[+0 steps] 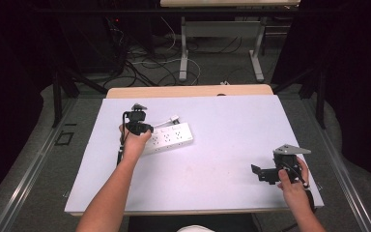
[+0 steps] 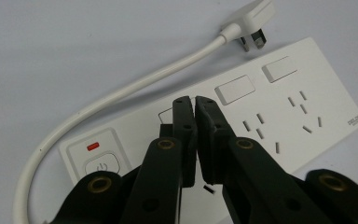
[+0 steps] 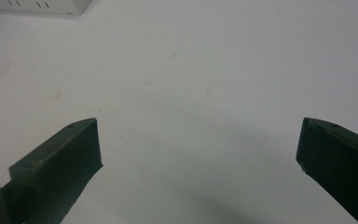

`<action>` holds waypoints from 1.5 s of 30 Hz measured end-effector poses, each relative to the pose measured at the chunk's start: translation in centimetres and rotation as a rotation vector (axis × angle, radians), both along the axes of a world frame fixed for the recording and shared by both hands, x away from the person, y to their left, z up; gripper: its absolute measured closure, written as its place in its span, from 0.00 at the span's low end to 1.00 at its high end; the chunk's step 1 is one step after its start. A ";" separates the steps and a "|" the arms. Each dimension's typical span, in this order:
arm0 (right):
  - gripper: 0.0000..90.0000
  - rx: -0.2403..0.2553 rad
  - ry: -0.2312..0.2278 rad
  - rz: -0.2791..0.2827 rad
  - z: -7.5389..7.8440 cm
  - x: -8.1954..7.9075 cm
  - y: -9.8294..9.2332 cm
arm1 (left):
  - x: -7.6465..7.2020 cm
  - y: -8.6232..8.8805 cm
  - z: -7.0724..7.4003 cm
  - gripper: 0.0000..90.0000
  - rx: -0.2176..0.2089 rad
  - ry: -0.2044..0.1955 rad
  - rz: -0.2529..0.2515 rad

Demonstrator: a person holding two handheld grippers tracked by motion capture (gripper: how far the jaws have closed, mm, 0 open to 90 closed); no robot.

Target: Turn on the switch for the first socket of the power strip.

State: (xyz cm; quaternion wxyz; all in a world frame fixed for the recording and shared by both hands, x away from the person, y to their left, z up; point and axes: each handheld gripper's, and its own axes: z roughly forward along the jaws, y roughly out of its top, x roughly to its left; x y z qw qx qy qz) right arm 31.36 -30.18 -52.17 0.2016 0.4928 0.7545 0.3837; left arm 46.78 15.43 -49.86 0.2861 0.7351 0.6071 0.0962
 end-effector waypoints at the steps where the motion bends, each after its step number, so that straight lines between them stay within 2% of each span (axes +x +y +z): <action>1: 0.00 -0.002 -0.002 0.001 0.0 0.0 0.0 | -0.1 0.0 0.1 0.96 0.003 0.001 0.002; 27: 0.00 0.004 -0.001 -0.004 0.0 -0.2 -0.1 | -2.1 -0.3 1.8 0.87 -0.033 -0.043 -0.082; 45: 0.00 0.002 -0.005 -0.008 0.0 -0.3 -0.1 | -4.1 -0.8 3.2 0.72 -0.055 -0.086 -0.161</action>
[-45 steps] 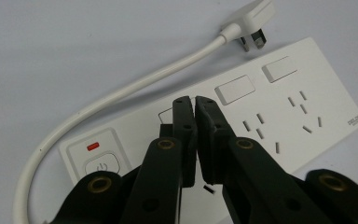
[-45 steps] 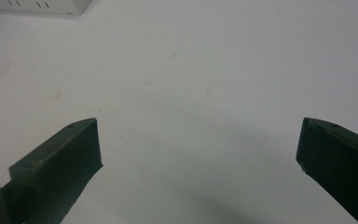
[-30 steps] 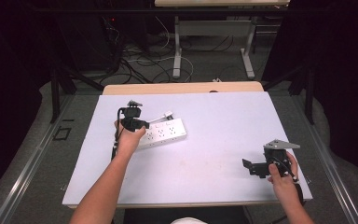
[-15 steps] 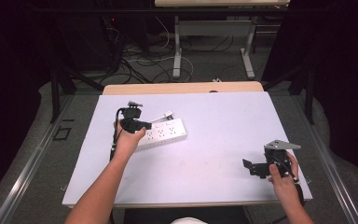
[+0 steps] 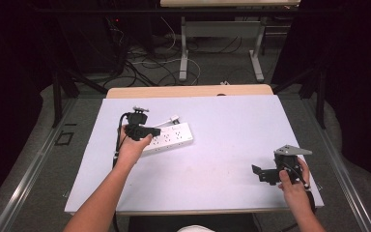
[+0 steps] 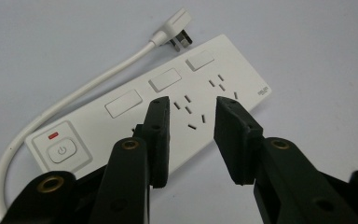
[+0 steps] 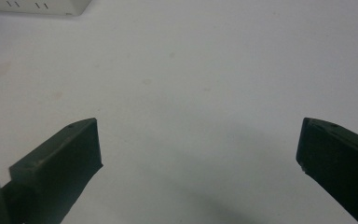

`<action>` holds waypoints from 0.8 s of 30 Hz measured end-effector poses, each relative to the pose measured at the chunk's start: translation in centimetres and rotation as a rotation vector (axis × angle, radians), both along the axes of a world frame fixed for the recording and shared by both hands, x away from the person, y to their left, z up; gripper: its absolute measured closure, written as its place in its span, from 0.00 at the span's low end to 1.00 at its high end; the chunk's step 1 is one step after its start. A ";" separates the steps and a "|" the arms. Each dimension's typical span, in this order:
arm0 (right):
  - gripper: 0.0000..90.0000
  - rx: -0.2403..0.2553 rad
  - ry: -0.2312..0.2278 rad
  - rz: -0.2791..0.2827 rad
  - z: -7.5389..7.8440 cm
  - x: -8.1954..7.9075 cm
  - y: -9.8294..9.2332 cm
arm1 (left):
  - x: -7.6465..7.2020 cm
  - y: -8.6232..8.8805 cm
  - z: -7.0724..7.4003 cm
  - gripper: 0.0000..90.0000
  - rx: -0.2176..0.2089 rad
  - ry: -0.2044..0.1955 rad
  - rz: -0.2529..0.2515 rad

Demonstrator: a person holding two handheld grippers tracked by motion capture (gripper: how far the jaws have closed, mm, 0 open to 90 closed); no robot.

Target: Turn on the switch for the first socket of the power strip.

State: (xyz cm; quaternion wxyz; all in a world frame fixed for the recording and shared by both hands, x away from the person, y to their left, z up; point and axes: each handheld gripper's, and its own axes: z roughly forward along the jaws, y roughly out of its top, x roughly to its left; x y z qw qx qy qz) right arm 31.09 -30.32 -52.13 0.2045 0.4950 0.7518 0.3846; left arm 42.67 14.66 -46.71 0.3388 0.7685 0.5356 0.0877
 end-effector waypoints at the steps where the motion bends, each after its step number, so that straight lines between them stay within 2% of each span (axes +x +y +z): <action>1: 0.00 0.000 0.000 -0.001 0.0 0.0 0.0 | -0.1 0.0 0.1 0.71 0.001 -0.001 -0.007; 4: 0.00 -0.003 -0.002 0.003 0.0 0.0 -0.1 | -0.5 -0.2 0.2 0.67 0.007 -0.008 -0.022; 5: 0.00 -0.003 -0.002 0.000 0.0 0.0 0.0 | -0.7 -0.4 0.2 0.66 -0.003 -0.005 -0.009; 10: 0.00 -0.003 -0.004 -0.003 0.0 -0.1 0.0 | -1.2 -0.5 0.4 0.64 0.003 -0.016 -0.045; 14: 0.00 -0.002 -0.004 -0.003 0.1 -0.1 -0.1 | -1.8 -0.6 0.5 0.58 -0.001 -0.019 -0.049; 15: 0.00 -0.003 -0.004 -0.003 0.1 -0.1 -0.1 | -1.9 -0.6 0.5 0.57 0.008 -0.022 -0.063; 19: 0.00 -0.002 -0.004 -0.001 0.0 -0.1 0.0 | -2.5 -0.6 0.5 0.52 -0.003 -0.012 -0.073; 24: 0.00 -0.001 -0.004 -0.001 0.0 -0.1 0.0 | -3.2 -0.5 0.4 0.46 0.005 -0.031 -0.104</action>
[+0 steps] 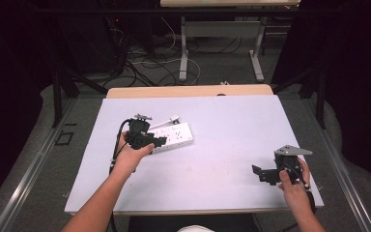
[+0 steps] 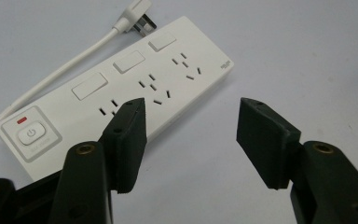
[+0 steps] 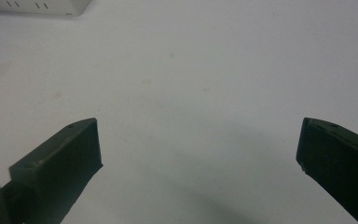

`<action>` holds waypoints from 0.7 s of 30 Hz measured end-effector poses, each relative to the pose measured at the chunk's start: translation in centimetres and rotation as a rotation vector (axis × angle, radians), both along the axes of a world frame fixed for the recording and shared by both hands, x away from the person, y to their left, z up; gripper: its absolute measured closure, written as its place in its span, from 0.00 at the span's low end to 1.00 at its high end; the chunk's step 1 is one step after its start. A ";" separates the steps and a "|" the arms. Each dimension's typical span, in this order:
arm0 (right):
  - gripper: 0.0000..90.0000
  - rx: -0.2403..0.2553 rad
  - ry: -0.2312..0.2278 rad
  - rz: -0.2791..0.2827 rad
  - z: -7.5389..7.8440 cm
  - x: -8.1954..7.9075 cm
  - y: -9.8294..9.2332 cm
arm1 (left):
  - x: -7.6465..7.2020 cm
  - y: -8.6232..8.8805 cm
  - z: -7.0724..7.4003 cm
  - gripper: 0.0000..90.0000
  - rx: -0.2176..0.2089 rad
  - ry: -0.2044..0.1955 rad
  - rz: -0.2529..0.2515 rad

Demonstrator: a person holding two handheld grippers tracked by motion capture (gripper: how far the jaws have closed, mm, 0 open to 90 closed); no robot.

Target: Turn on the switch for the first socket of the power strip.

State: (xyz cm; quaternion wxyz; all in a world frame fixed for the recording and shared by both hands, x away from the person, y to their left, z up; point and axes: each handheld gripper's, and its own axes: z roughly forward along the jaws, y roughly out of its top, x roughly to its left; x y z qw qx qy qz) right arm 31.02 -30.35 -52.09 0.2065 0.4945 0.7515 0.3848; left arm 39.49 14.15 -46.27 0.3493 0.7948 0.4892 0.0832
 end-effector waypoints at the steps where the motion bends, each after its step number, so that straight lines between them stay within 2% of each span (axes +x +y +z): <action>1: 0.00 -0.001 0.000 0.000 0.0 0.0 0.0 | -0.2 0.0 0.0 0.45 0.003 -0.005 -0.003; 8: 0.00 0.000 0.000 0.001 0.0 0.0 0.0 | -1.1 0.8 0.0 0.42 -0.008 -0.034 -0.032; 10: 0.00 0.000 0.000 0.001 0.0 0.0 0.0 | -1.3 1.3 0.1 0.41 -0.011 -0.021 -0.042; 13: 0.00 0.000 0.000 0.001 0.0 0.0 0.0 | -1.6 1.7 0.0 0.41 -0.006 -0.047 -0.028; 21: 0.00 0.002 0.001 0.000 0.0 0.0 0.0 | -2.8 2.6 0.3 0.40 -0.007 -0.061 -0.021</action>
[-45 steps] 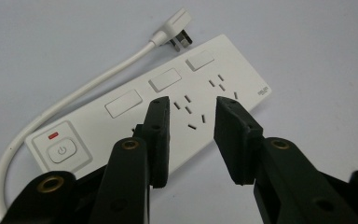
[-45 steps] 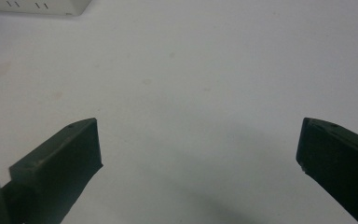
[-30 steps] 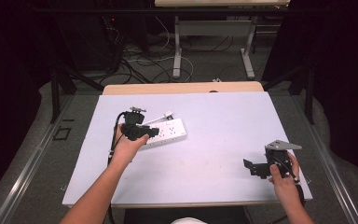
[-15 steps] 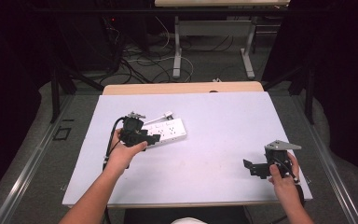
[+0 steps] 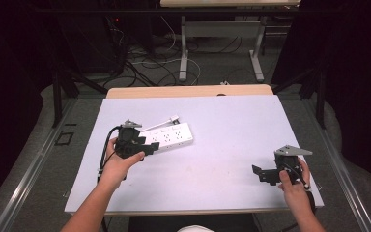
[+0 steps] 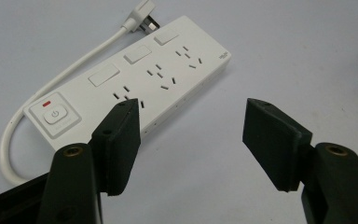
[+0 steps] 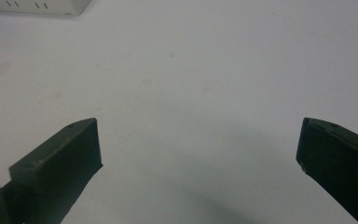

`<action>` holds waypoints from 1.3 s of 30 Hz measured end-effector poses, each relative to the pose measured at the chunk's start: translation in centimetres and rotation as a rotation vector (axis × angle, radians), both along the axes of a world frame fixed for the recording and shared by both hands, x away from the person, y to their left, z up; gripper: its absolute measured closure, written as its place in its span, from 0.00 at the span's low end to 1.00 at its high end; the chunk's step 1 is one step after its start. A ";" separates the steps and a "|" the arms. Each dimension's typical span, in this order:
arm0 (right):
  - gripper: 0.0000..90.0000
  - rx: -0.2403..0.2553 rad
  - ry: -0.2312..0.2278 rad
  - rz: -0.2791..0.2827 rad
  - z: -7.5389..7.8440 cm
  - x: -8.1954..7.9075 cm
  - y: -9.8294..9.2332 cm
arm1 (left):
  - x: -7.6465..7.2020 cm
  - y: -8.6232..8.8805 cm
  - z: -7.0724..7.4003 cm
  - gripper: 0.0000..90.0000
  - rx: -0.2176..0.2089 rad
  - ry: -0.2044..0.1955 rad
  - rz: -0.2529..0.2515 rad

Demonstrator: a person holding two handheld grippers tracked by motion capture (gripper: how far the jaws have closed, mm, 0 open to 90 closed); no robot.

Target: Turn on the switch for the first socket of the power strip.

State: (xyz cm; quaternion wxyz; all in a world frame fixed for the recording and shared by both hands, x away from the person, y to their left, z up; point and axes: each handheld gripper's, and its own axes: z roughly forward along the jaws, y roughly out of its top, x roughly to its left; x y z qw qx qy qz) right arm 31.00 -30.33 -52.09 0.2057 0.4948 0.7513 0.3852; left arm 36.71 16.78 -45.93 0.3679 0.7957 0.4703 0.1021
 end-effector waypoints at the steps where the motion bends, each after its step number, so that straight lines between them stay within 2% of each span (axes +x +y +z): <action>1: 0.00 -0.001 0.000 0.000 0.0 0.0 0.0 | -0.2 0.0 0.0 0.40 -0.002 0.000 0.003; 5: 0.00 -0.004 -0.001 0.002 0.0 0.0 -0.1 | -0.8 0.2 0.1 0.34 -0.011 0.009 -0.003; 11: 0.00 -0.001 -0.002 -0.001 0.0 -0.1 0.0 | -1.5 0.6 -0.1 0.17 0.014 0.013 -0.012; 13: 0.00 -0.003 -0.002 -0.003 0.0 -0.1 0.0 | -1.8 0.8 -0.2 0.16 0.012 0.006 -0.009; 17: 0.00 0.001 -0.001 -0.005 0.1 -0.1 0.0 | -2.1 1.5 -0.5 0.06 0.021 0.006 0.023; 20: 0.00 -0.001 -0.003 -0.003 0.0 -0.1 0.0 | -2.4 2.0 -0.8 0.02 0.012 0.010 0.042; 24: 0.00 -0.001 -0.003 -0.003 0.0 -0.1 0.0 | -2.6 2.8 -1.3 0.01 -0.003 0.002 0.063; 29: 0.00 -0.002 -0.002 -0.007 0.0 -0.1 0.0 | -2.9 3.8 -2.0 0.00 -0.013 -0.016 0.117; 39: 0.00 -0.001 -0.003 -0.004 0.0 -0.1 0.0 | -4.0 5.6 -3.4 0.00 -0.033 -0.034 0.139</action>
